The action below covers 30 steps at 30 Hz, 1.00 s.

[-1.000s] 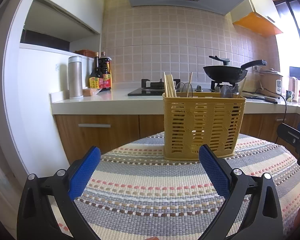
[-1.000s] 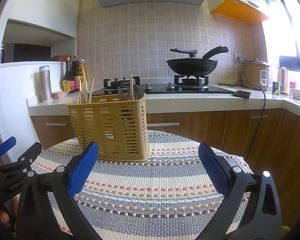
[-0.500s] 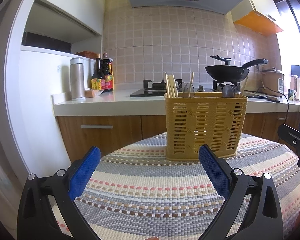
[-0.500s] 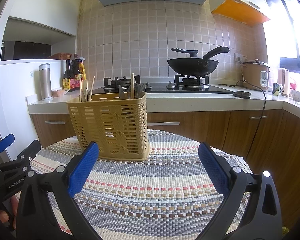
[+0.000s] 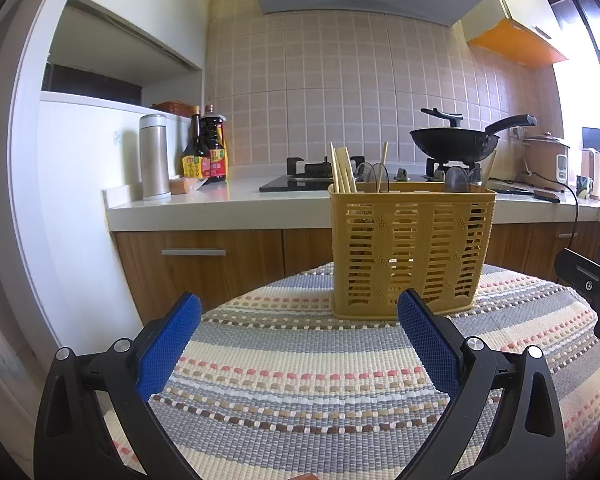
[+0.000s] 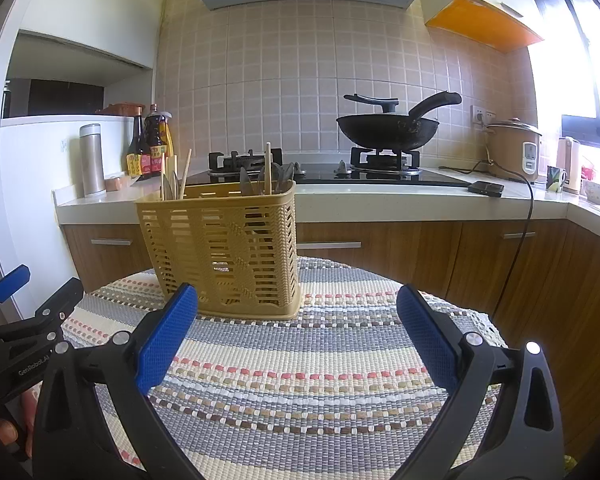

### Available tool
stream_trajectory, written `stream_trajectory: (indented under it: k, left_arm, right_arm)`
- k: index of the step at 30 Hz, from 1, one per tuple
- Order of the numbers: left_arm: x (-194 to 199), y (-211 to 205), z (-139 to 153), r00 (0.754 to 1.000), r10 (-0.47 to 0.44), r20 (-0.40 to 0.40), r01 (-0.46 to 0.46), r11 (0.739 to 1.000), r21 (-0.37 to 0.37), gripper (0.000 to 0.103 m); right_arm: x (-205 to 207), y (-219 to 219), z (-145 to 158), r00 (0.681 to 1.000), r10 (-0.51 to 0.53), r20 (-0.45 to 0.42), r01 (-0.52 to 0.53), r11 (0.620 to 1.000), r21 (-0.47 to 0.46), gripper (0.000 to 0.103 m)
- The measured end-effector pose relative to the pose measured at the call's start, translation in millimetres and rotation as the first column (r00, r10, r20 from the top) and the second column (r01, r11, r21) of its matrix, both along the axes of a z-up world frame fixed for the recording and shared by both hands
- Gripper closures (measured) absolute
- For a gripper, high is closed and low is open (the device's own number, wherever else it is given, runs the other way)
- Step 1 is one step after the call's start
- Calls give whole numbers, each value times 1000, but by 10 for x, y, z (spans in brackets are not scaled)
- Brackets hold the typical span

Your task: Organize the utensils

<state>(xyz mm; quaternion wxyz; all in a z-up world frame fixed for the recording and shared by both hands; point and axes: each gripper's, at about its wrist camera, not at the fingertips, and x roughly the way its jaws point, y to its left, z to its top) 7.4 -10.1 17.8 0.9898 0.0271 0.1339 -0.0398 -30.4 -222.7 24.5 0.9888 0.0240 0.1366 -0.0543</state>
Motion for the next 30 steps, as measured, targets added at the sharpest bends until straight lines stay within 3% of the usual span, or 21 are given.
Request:
stream_trajectory:
  k: [14, 21, 30]
  left_arm:
    - [28, 3, -7, 1000, -10, -11, 10, 1000, 1, 8]
    - [-33, -5, 1, 1000, -16, 22, 16, 1000, 8, 7]
    - [32, 130, 16, 999, -48, -23, 46, 995, -84, 7]
  right_arm:
    - [5, 4, -9, 1000, 2, -2, -2, 1000, -6, 8]
    - [1, 23, -17, 1000, 4, 3, -4, 1000, -25, 8]
    - [2, 17, -19, 1000, 4, 2, -4, 1000, -25, 8]
